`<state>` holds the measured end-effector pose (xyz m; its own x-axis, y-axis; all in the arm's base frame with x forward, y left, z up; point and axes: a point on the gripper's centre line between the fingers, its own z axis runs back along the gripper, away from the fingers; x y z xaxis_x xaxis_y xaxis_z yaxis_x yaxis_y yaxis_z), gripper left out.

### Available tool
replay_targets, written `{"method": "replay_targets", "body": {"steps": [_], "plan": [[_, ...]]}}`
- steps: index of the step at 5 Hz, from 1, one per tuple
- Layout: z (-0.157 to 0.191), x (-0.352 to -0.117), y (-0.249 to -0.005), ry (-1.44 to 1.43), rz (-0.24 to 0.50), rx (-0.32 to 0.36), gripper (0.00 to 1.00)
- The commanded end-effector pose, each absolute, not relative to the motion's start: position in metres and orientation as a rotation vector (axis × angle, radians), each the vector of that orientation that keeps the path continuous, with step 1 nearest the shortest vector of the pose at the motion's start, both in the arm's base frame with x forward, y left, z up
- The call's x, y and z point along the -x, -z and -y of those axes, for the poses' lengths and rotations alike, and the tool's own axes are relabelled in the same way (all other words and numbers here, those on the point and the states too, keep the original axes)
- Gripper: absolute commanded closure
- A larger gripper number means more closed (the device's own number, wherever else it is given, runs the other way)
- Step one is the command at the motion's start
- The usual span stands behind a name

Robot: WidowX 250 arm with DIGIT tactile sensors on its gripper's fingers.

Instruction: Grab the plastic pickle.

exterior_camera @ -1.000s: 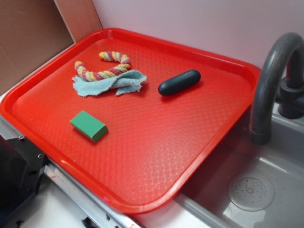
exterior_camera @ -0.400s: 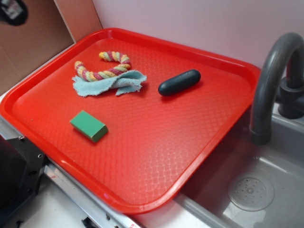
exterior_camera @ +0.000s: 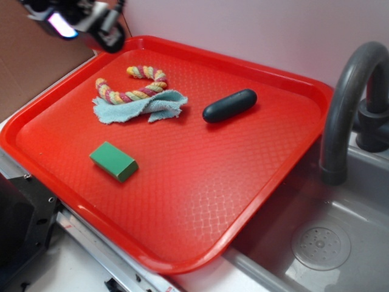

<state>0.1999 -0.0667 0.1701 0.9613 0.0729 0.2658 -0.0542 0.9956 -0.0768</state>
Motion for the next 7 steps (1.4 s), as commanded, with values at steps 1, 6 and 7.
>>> {"method": "replay_targets", "body": {"steps": [1,6,7], "plan": [[0.095,-0.255,-0.135,-0.01,0.291,0.032,0.0],[0.101,-0.322,-0.038,0.043,0.173,-0.054,0.0],[0.103,-0.324,-0.025,0.062,0.137,-0.032,0.0]]}}
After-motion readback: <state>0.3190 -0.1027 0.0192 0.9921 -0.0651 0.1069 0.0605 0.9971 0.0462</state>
